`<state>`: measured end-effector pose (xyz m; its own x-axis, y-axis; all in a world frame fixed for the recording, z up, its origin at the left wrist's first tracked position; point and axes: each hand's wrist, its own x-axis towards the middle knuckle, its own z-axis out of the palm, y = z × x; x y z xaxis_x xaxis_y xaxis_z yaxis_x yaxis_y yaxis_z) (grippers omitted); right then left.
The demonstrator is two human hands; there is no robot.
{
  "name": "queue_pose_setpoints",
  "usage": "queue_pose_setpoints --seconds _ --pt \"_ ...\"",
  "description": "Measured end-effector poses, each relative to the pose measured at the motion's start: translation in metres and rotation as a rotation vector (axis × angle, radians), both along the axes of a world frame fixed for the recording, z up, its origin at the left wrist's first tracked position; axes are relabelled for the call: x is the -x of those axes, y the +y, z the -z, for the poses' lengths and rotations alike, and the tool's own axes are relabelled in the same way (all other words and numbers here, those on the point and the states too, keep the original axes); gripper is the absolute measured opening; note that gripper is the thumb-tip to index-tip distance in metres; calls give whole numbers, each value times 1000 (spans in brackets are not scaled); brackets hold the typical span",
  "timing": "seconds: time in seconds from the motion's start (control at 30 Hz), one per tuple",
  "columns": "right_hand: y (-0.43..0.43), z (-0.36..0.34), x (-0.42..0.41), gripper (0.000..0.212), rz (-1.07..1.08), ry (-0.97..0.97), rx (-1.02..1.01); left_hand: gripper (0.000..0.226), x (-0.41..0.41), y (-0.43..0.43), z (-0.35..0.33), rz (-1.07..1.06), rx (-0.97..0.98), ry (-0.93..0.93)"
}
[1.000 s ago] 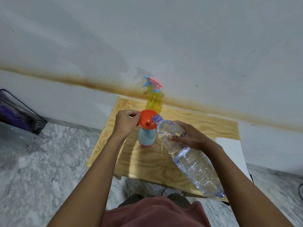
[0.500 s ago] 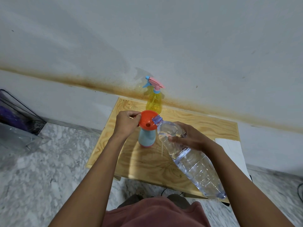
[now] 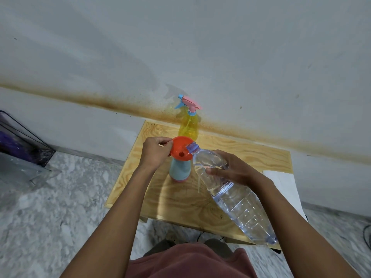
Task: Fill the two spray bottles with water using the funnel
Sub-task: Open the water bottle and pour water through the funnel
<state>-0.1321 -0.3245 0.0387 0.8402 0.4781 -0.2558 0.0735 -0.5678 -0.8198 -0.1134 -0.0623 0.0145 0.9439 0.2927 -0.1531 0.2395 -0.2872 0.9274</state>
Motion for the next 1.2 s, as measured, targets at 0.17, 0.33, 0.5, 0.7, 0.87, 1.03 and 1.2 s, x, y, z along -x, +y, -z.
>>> queue_pose_setpoints --seconds 0.17,0.33,0.5,0.7,0.87,1.03,1.2 --pt "1 -1 0 62 1 6 3 17 -1 1 2 -1 13 10" --pt "2 -2 0 66 6 7 17 18 -1 0 1 3 3 5" --pt "3 -5 1 63 17 6 18 17 -1 1 1 2 8 9" --pt "5 -8 1 65 31 -14 9 16 -1 2 3 3 9 12" --pt "7 -9 1 65 55 -38 -43 16 -2 2 5 0 20 13" --pt "6 -16 5 59 168 -104 -151 17 0 2 3 9 24 0" --pt "-1 -17 9 62 418 -237 -318 16 0 1 2 8 18 -13"
